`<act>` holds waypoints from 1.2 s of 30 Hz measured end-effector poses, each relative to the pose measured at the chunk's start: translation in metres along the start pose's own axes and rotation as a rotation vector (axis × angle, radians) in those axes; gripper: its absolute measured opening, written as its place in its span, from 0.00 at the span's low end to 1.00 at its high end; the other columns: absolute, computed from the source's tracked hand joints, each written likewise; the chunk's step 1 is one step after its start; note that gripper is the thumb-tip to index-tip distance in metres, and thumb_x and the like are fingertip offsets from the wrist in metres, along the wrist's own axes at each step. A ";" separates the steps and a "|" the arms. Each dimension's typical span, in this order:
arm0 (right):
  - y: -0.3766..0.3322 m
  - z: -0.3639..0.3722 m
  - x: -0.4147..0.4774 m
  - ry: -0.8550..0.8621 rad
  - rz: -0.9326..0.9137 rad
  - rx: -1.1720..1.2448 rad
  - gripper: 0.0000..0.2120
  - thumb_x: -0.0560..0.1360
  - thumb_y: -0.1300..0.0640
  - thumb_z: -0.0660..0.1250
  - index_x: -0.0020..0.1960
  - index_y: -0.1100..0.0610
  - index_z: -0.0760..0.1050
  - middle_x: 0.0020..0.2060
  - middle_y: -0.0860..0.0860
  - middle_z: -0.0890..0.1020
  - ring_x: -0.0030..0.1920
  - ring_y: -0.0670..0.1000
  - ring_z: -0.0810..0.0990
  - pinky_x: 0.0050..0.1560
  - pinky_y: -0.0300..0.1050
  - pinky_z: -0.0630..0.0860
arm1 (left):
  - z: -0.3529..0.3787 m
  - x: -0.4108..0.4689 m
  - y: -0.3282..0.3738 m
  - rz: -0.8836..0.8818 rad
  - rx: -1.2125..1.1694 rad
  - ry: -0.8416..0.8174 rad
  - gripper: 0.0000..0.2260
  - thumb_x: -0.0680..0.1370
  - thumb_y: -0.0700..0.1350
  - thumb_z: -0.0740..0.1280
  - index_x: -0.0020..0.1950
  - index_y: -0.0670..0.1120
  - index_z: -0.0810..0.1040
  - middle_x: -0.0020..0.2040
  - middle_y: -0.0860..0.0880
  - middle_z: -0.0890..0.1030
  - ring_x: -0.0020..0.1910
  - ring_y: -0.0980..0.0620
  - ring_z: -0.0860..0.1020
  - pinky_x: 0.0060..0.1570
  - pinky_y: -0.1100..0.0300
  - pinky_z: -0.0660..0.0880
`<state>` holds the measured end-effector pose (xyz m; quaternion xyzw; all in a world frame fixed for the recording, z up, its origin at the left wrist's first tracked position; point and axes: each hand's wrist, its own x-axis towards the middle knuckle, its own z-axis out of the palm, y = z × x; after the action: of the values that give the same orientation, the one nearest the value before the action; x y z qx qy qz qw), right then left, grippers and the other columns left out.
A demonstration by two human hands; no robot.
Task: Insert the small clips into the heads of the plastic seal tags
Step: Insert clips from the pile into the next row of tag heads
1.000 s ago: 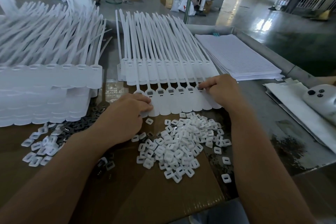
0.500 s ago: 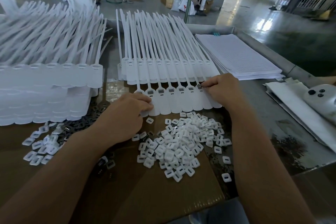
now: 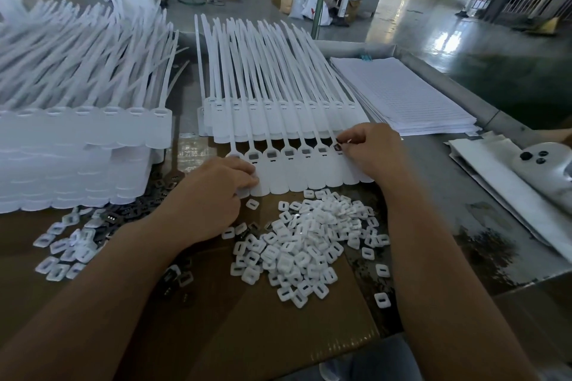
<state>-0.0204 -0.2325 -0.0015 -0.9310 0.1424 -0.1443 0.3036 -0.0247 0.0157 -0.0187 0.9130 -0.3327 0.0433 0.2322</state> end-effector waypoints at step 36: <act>0.011 0.009 0.009 -0.113 0.016 0.111 0.09 0.75 0.61 0.65 0.40 0.49 0.78 0.33 0.41 0.77 0.35 0.39 0.73 0.33 0.31 0.65 | 0.002 0.000 0.000 0.003 0.017 0.005 0.20 0.74 0.33 0.59 0.63 0.46 0.75 0.66 0.55 0.71 0.66 0.59 0.64 0.57 0.75 0.52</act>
<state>-0.0111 -0.2388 -0.0136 -0.9182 0.1241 -0.0968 0.3636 -0.0247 0.0149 -0.0205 0.9144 -0.3328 0.0488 0.2253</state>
